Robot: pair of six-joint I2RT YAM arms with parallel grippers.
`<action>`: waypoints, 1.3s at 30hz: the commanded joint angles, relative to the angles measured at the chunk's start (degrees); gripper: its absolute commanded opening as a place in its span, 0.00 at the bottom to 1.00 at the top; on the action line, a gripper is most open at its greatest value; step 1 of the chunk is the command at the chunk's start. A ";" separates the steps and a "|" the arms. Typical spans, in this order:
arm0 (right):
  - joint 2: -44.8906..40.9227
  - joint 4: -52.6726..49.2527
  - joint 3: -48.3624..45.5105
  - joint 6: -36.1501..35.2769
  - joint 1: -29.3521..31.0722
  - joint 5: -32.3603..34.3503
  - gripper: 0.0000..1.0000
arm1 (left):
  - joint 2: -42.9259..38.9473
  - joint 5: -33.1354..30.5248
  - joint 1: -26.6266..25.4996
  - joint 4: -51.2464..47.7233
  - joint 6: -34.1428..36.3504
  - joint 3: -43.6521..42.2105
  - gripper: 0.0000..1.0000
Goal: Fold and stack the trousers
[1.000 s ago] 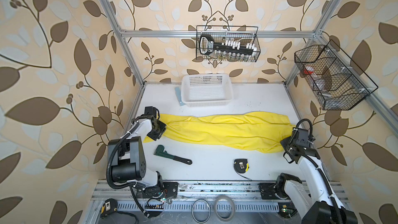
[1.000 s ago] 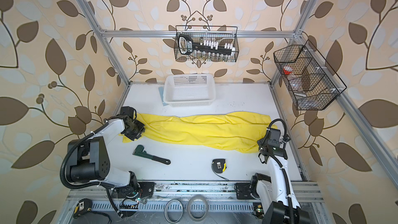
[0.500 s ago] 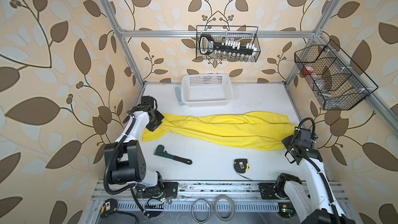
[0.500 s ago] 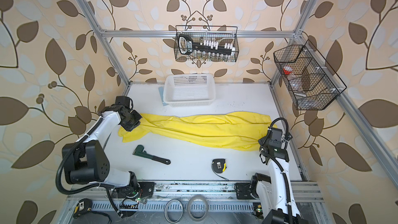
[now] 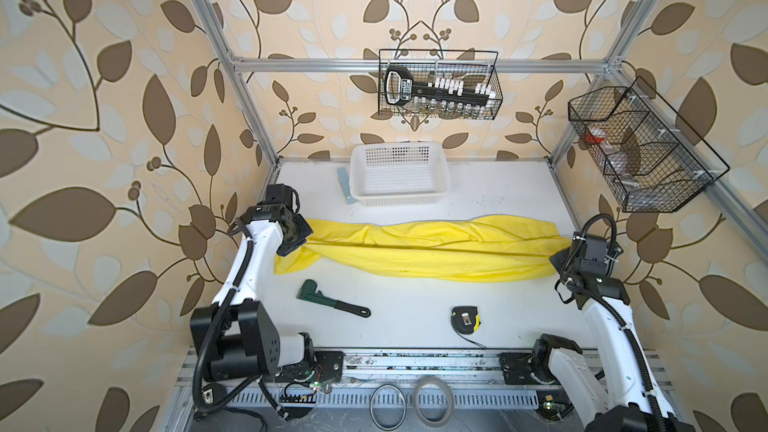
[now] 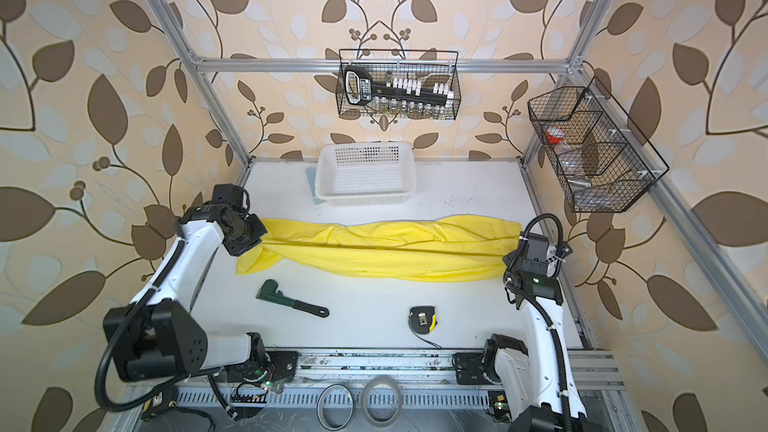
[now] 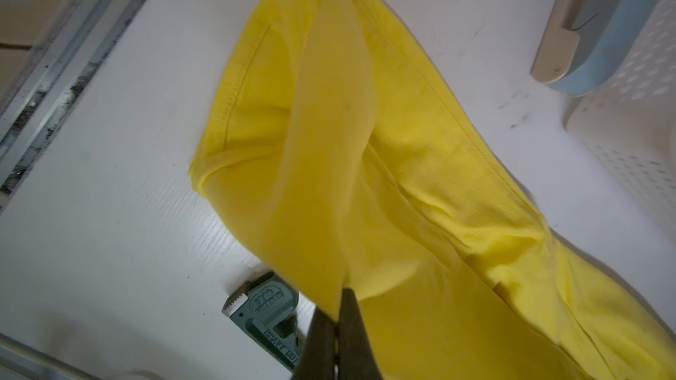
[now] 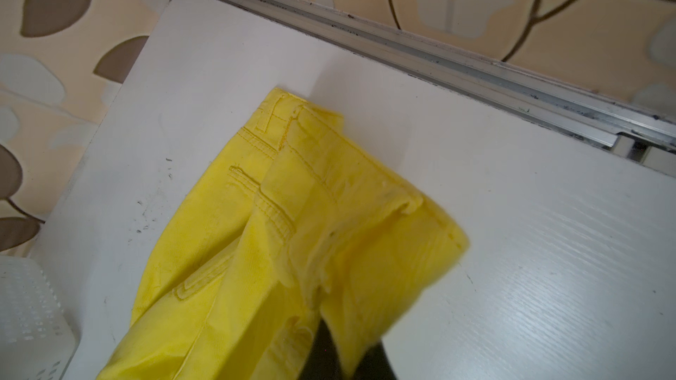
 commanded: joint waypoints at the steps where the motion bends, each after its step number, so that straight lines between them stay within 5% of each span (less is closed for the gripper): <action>1: 1.05 2.70 -0.72 0.43 1.07 4.14 0.00 | 6.81 -1.09 -2.12 3.09 0.54 3.06 0.00; 12: 5.93 6.23 -1.50 1.84 3.16 7.71 0.00 | 24.41 -1.62 -4.19 3.35 1.20 14.89 0.09; 16: 6.79 7.55 -2.53 1.47 3.37 8.04 0.00 | 24.87 -2.96 -4.67 0.98 2.83 18.13 0.26; 20: 7.51 8.01 -2.74 1.33 3.85 8.36 0.00 | 22.46 -3.29 -4.56 -1.36 3.86 18.27 0.47; 25: 7.86 9.15 -3.63 1.15 4.87 8.33 0.00 | 14.73 -2.99 -3.10 -2.82 1.17 14.98 0.58; 31: 8.82 9.90 -4.07 1.60 5.62 7.56 0.00 | 3.91 -2.40 1.37 -3.70 -4.75 6.38 0.57; 39: 8.70 10.51 -3.69 1.36 5.89 7.00 0.00 | -3.25 11.82 9.51 5.83 -21.56 -10.67 0.54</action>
